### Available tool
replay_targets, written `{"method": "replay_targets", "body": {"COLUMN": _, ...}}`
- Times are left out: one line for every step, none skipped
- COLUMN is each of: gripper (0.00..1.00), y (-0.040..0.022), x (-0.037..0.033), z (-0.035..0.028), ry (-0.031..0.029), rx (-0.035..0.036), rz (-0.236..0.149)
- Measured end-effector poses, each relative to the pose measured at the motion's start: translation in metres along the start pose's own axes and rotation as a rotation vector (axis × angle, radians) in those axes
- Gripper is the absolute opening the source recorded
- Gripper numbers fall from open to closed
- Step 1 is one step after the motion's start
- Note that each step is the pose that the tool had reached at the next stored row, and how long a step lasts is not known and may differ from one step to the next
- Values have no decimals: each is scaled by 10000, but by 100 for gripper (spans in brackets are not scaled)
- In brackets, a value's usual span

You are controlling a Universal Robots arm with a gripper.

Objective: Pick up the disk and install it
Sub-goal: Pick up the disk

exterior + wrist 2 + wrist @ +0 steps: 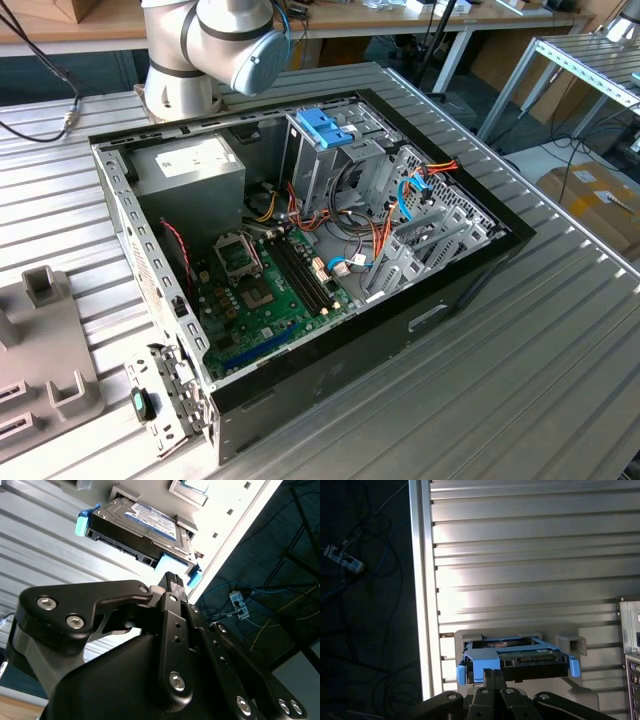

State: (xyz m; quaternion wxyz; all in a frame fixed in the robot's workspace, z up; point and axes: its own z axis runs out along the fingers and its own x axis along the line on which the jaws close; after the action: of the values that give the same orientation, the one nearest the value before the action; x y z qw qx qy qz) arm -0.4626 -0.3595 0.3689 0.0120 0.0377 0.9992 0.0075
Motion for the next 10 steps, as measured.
{"method": "replay_targets", "body": {"gripper": 11, "y": 0, "x": 0, "z": 0, "ry": 0, "rx": 8, "rz": 0}}
{"method": "replay_targets", "body": {"gripper": 11, "y": 0, "x": 0, "z": 0, "ry": 0, "rx": 8, "rz": 0}}
{"method": "replay_targets", "body": {"gripper": 11, "y": 0, "x": 0, "z": -1, "ry": 1, "rx": 9, "rz": 0}}
{"method": "replay_targets", "body": {"gripper": 11, "y": 0, "x": 0, "z": 0, "ry": 1, "rx": 9, "rz": 0}}
{"method": "replay_targets", "body": {"gripper": 11, "y": 0, "x": 0, "z": 0, "ry": 0, "rx": 10, "rz": 0}}
{"method": "replay_targets", "body": {"gripper": 11, "y": 0, "x": 0, "z": 0, "ry": 0, "rx": 10, "rz": 0}}
{"method": "replay_targets", "body": {"gripper": 11, "y": 0, "x": 0, "z": 0, "ry": 0, "rx": 11, "rz": 0}}
{"method": "replay_targets", "body": {"gripper": 11, "y": 0, "x": 0, "z": 0, "ry": 0, "rx": 11, "rz": 0}}
{"method": "replay_targets", "body": {"gripper": 11, "y": 0, "x": 0, "z": 0, "ry": 0, "rx": 11, "rz": 0}}
{"method": "replay_targets", "body": {"gripper": 11, "y": 1, "x": 0, "z": 0, "ry": 0, "rx": 11, "rz": 0}}
